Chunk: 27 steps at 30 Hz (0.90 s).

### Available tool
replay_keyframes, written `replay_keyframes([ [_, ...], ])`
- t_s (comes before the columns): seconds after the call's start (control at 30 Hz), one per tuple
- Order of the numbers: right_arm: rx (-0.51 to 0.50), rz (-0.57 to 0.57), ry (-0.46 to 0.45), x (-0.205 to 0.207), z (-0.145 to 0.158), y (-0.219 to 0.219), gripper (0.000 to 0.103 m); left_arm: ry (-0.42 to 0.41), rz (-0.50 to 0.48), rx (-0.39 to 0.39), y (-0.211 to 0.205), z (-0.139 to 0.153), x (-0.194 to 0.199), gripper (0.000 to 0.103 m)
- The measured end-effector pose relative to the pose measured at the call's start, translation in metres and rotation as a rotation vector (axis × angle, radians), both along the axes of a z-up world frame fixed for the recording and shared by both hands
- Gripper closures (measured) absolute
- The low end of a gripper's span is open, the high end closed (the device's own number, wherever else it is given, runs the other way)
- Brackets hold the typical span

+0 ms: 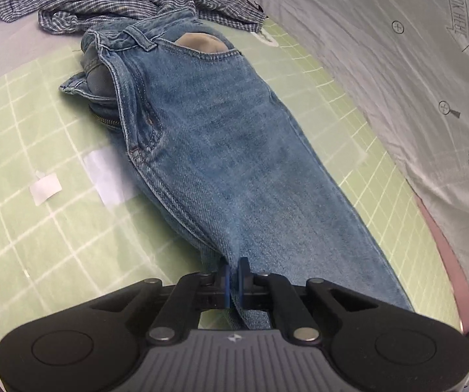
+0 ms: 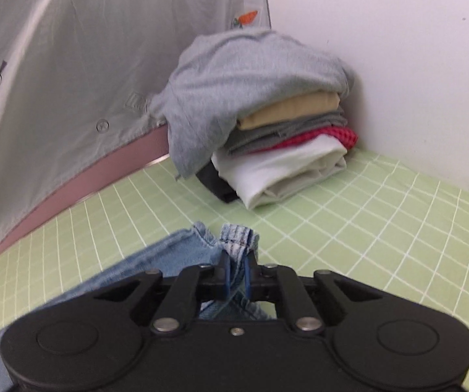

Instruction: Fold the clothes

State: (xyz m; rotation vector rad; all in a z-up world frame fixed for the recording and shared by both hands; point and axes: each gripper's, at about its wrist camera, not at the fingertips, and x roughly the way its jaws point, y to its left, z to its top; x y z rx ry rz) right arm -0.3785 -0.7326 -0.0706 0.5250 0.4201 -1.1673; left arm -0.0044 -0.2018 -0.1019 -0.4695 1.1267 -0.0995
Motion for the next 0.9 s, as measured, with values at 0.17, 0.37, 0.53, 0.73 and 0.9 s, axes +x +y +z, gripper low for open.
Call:
replay_keyframes([
  [0.17,0.086,0.004,0.145,0.004,-0.034,-0.007,0.092,0.033,-0.03,0.046,-0.001,-0.022,-0.004,0.097],
  [0.37,0.214,-0.059,0.252,0.014,-0.061,0.007,0.052,0.021,-0.029,0.054,0.011,-0.021,-0.005,0.063],
  [0.53,0.158,0.079,0.226,0.053,-0.037,0.041,0.015,0.008,-0.015,0.024,0.034,-0.014,-0.005,0.03],
  [0.73,0.148,0.251,0.293,0.103,-0.049,0.097,0.008,-0.048,0.025,0.04,0.076,-0.003,0.008,0.017],
  [0.9,0.197,0.266,0.304,0.121,-0.066,0.132,0.0,-0.055,0.085,0.023,0.12,0.0,0.034,0.013],
])
